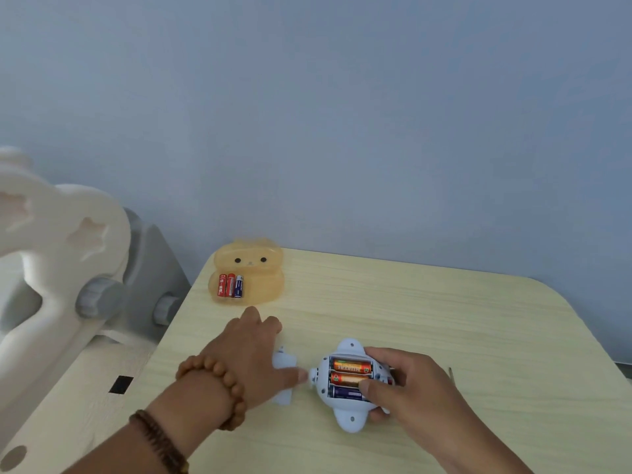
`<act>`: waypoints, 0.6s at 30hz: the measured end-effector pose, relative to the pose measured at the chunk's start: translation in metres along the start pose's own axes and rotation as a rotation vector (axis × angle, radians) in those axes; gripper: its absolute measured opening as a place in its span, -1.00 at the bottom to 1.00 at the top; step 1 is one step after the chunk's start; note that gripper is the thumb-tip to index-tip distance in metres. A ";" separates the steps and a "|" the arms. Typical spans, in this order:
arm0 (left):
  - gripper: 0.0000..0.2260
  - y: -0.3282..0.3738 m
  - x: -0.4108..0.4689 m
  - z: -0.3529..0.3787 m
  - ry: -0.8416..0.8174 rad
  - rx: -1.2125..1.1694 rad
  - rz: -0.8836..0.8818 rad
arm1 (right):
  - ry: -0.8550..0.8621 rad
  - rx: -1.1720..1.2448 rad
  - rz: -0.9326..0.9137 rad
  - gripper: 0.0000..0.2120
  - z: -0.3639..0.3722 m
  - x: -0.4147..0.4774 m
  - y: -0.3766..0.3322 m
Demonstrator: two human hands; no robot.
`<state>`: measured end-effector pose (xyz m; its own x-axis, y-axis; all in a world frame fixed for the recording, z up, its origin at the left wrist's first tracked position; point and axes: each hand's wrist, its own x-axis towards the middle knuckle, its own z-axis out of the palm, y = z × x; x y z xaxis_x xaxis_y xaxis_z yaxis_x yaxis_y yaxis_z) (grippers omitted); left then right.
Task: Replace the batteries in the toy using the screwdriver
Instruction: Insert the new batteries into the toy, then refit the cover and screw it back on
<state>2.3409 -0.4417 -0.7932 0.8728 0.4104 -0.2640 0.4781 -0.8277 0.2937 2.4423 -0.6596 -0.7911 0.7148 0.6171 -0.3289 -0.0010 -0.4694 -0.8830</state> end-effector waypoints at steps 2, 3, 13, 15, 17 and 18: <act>-0.46 0.009 0.001 0.004 0.004 0.015 -0.061 | 0.006 -0.001 0.008 -0.69 0.001 0.000 0.000; -0.52 0.012 0.001 0.005 0.000 0.020 -0.075 | 0.005 0.003 0.012 -0.69 0.001 0.001 0.001; -0.48 0.015 0.009 -0.006 0.346 -0.318 0.073 | 0.012 -0.022 0.032 -0.59 -0.001 0.005 0.007; -0.55 0.020 0.005 -0.008 0.401 -0.402 0.192 | 0.018 -0.036 0.037 -0.58 0.000 0.006 0.009; -0.49 0.027 0.000 -0.008 0.359 -0.407 0.344 | 0.014 -0.050 0.037 -0.60 0.000 0.006 0.007; -0.45 0.031 -0.002 -0.005 0.329 -0.398 0.411 | 0.014 -0.057 0.023 -0.63 0.000 0.005 0.005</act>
<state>2.3545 -0.4663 -0.7785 0.9462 0.2392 0.2180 0.0445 -0.7633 0.6445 2.4457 -0.6591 -0.7973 0.7250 0.5970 -0.3434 0.0222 -0.5185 -0.8548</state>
